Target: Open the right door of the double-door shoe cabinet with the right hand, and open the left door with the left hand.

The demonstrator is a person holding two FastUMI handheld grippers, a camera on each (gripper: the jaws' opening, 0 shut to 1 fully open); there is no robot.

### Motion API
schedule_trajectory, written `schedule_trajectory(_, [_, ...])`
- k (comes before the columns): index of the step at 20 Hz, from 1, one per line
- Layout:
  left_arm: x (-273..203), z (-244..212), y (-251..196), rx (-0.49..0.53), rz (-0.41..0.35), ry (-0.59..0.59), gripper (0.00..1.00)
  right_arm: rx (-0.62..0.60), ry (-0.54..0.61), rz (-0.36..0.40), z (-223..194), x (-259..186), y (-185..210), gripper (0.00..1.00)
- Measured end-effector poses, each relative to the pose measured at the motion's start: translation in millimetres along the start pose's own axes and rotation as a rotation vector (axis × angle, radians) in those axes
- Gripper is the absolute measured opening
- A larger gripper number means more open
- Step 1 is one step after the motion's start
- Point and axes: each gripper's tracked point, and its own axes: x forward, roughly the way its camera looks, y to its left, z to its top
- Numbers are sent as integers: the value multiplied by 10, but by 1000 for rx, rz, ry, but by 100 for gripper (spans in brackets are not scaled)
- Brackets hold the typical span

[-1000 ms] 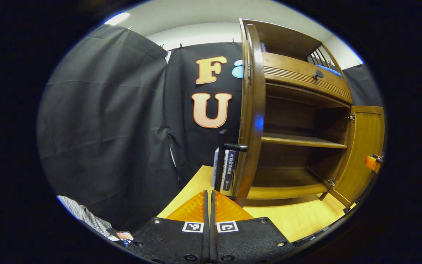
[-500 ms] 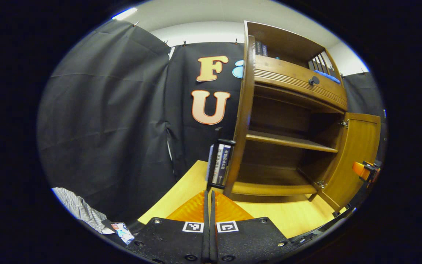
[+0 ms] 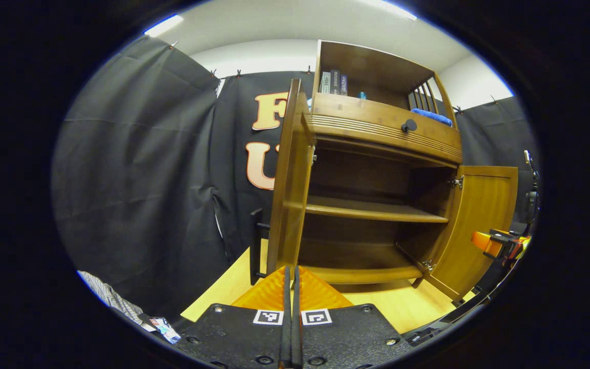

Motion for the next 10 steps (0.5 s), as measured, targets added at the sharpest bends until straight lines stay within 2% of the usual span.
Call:
schedule_trajectory(1, [4,31,-7,-3,-2,-8,0,7,1,4,36,-15,-1,98])
schedule_trajectory(2, [18,40,-29,-5,-6,-12,0,11,-5,6,81,-37,6,92])
schedule_trajectory(6, [37,70,-115,-22,-31,-16,0,-9,-39,-8,219,-126,-66,91])
schedule_trajectory(7, [38,70,-147,-26,-44,-14,9,-19,-48,-12,235,-145,-76,91])
schedule_trajectory(8, [26,76,-180,-27,-59,-13,3,-28,-54,-18,247,-158,-96,92])
schedule_trajectory(9, [35,67,-204,-24,-70,-11,7,-32,-56,-24,249,-171,-118,92])
schedule_trajectory(10, [41,57,-221,-19,-83,-8,14,-30,-54,-29,245,-180,-131,92])
